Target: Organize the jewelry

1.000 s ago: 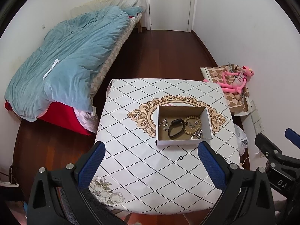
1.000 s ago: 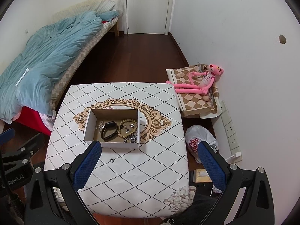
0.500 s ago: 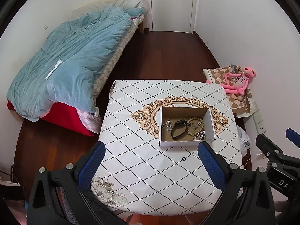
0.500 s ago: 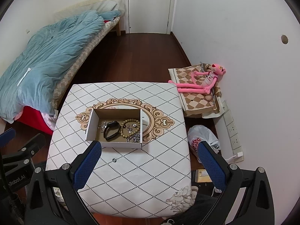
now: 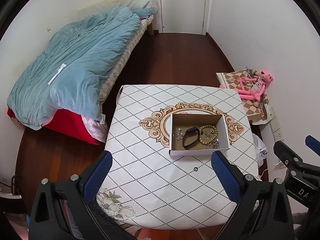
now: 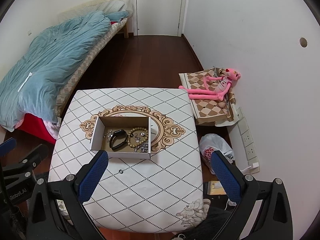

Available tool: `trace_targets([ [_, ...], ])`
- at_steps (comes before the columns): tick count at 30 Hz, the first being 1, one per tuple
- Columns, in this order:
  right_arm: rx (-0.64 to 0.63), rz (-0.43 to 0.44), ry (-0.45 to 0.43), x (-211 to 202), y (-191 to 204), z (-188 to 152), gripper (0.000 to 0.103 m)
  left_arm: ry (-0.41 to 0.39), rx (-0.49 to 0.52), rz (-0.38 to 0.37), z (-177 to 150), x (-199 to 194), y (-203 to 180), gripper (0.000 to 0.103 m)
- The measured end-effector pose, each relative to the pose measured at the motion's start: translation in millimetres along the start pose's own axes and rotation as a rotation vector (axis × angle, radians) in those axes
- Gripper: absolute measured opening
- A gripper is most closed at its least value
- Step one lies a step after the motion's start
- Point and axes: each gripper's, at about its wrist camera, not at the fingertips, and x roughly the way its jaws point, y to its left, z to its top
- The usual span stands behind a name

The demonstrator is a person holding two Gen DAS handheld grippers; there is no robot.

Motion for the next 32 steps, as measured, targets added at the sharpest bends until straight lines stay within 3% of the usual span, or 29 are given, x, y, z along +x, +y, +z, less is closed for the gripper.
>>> trace_targets([
  [32,-0.009,0.0,0.016,6.2,-1.5,-0.6,0.103,0.01,0.011,-0.008,-2.0,4.1,-4.8,0.101],
])
